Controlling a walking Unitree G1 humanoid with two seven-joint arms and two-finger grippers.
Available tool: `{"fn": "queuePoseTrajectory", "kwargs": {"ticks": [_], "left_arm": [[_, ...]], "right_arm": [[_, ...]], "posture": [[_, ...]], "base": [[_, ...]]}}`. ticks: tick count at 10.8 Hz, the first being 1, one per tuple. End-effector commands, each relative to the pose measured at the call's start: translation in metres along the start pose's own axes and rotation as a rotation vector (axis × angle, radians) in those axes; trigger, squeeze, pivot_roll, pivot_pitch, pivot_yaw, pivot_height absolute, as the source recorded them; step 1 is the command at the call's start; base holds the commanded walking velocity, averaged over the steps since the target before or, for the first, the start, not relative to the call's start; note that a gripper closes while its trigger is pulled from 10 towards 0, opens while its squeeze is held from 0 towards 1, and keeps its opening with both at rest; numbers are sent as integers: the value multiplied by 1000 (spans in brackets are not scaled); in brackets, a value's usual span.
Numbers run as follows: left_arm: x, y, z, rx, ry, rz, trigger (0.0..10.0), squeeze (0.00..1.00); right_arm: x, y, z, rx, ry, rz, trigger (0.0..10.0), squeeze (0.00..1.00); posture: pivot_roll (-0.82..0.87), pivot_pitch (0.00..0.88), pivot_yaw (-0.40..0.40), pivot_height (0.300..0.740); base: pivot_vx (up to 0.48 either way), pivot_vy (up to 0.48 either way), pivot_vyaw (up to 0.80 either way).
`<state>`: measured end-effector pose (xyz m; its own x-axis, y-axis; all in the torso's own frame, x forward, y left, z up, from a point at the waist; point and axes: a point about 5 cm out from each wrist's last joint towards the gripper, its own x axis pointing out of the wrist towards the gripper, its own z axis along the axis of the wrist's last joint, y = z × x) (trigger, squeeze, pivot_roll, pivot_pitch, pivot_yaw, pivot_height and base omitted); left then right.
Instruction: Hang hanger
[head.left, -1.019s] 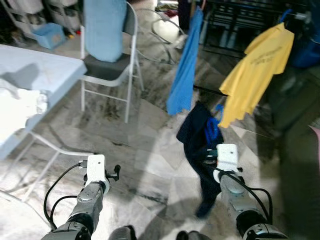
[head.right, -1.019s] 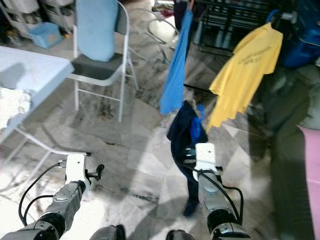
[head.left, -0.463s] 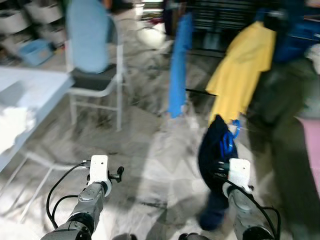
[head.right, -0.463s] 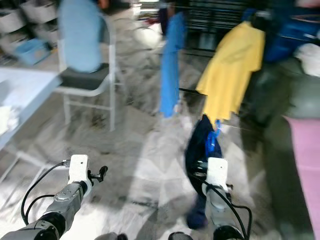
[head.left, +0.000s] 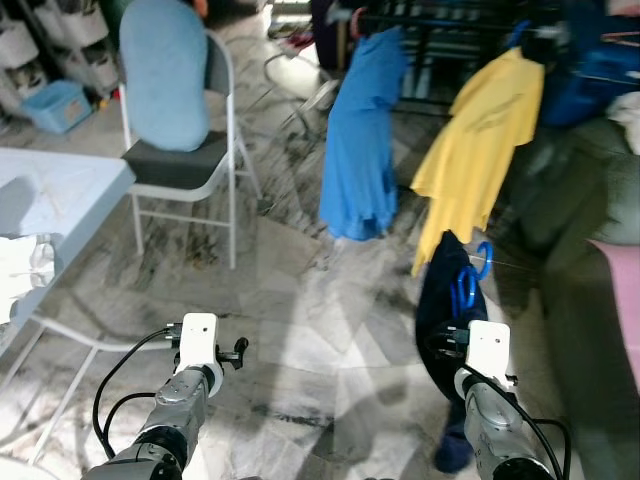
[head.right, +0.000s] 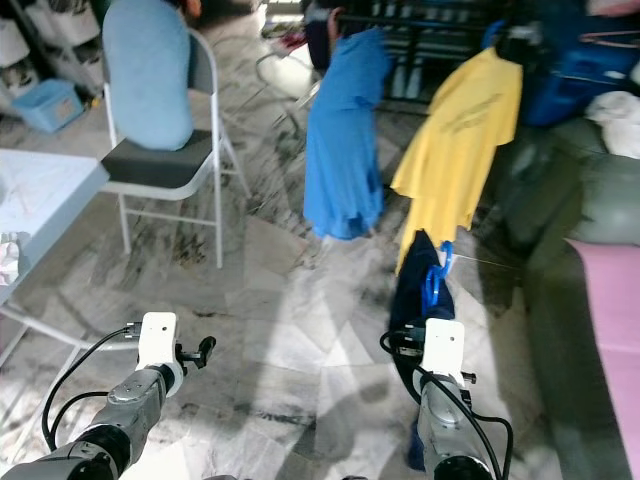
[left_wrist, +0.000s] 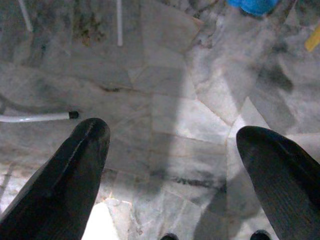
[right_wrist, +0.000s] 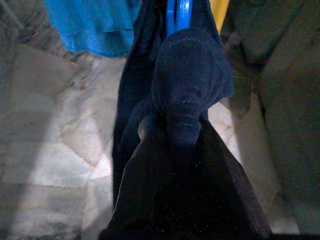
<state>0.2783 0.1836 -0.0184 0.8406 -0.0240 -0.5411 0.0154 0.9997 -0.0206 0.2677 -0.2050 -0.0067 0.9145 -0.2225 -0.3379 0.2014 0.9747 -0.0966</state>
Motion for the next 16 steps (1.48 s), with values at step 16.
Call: {"fn": "queuePoseTrajectory", "kwargs": {"ticks": [16], "left_arm": [[-10,-17,-34,72,81,-104,10000,0]], "right_arm": [[-2,4,1,-6,-27,-7,10000,0]], "posture": [[-137,105,50,740]], "base": [[36,157,0]]}}
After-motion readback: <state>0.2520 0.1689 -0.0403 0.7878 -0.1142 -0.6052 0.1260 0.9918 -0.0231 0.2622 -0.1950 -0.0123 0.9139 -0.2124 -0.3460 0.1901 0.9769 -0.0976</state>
